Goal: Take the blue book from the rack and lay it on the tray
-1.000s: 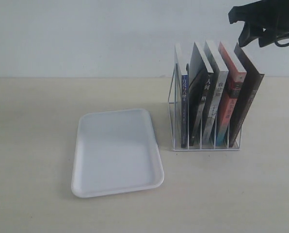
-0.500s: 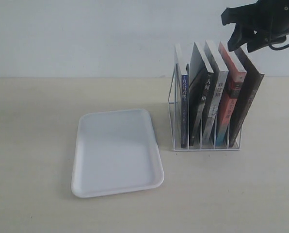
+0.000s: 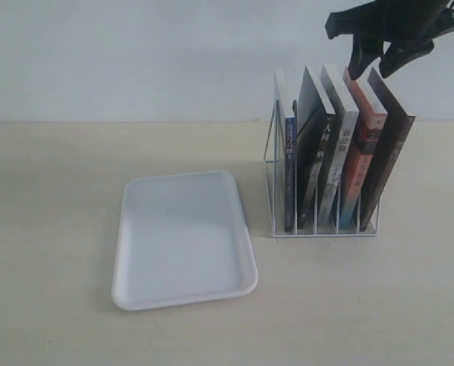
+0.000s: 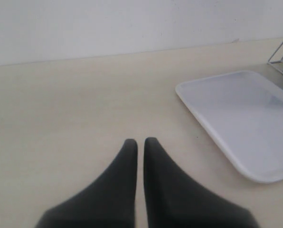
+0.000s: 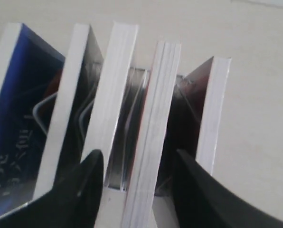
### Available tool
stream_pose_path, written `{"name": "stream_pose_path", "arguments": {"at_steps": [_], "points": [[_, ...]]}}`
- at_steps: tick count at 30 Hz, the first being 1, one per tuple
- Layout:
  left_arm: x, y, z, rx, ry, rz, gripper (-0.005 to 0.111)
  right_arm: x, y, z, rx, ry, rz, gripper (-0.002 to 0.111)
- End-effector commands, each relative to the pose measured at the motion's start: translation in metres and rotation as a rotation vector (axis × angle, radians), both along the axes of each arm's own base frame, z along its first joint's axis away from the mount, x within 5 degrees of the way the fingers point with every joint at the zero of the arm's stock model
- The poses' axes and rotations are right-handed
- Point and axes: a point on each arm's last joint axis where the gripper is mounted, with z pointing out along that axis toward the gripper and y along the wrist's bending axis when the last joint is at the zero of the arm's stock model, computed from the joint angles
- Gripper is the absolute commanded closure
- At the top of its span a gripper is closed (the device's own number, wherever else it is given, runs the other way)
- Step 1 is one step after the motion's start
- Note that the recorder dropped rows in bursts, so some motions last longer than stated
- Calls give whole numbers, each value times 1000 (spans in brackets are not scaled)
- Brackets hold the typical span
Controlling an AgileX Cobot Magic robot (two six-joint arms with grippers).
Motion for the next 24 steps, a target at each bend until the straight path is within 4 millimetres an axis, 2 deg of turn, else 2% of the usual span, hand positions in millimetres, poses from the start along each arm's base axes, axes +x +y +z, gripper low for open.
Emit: {"name": "stream_pose_path", "arguments": {"at_steps": [1,15,17,20,22,24], "points": [[0,0,3,-8,-21,2,102,11,-1,-12,-18,39,-23,64],[0,0,3,-8,-21,2,102,12,-3,-11,-42,29,-25,64],[0,0,3,-8,-21,2,102,12,-3,-11,-42,29,-25,68],[0,0,3,-8,-21,2,102,12,-3,-11,-44,28,-21,84],[0,0,3,-8,-21,2,102,12,-3,-11,-44,28,-21,85],[0,0,3,-8,-21,2,102,12,-3,-11,-44,28,-21,80]]}}
